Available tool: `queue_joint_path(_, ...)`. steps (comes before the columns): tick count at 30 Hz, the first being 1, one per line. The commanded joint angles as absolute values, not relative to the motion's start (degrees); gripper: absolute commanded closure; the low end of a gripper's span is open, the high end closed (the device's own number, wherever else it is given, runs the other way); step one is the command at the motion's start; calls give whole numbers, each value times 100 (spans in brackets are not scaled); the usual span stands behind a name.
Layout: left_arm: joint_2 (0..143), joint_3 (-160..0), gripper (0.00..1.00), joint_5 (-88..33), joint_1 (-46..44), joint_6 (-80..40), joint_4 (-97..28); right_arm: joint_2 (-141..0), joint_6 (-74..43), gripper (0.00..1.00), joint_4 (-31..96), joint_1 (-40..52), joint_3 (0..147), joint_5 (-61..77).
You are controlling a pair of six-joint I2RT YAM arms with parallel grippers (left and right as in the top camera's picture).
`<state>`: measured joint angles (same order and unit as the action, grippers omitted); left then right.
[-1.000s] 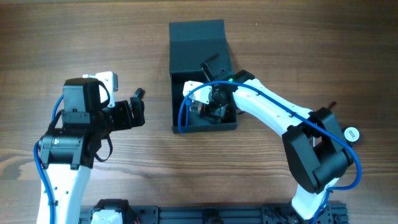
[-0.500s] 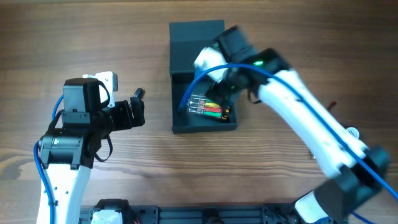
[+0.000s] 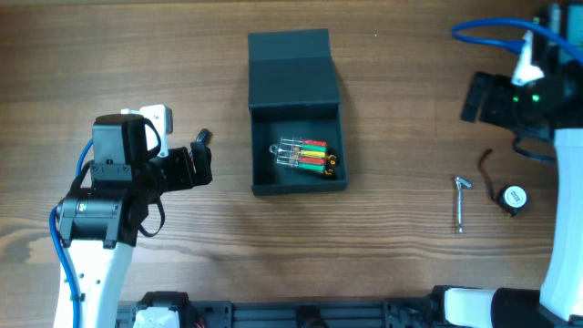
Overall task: Pack container
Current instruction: 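Move the right gripper over the small silver wrench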
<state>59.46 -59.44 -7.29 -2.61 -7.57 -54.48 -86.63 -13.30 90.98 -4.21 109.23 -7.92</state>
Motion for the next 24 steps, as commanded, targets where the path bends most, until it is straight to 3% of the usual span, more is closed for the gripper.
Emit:
queue_joint_path(1, 5937, -6049, 0, -698, -235, -637, -5452, -8119, -1826, 0, 9212, -637, 10805, -432)
queue_joint_path(8, 5937, -6049, 0, -698, -235, -637, -5452, -6248, -2314, 0, 9131, -635, 9170, -54)
queue_joint_path(13, 5937, -6049, 0, -698, -235, -637, -5452, -5264, -2250, 0, 8241, -637, 7616, -196)
queue_joint_path(17, 5937, -6049, 0, -698, -235, -637, -5452, -5498, -2303, 0, 7430, -644, 6272, -690)
queue_joint_path(24, 5937, -6049, 0, -698, -235, -637, -5454, -6711, -2259, 0, 6396, -646, 5566, -891)
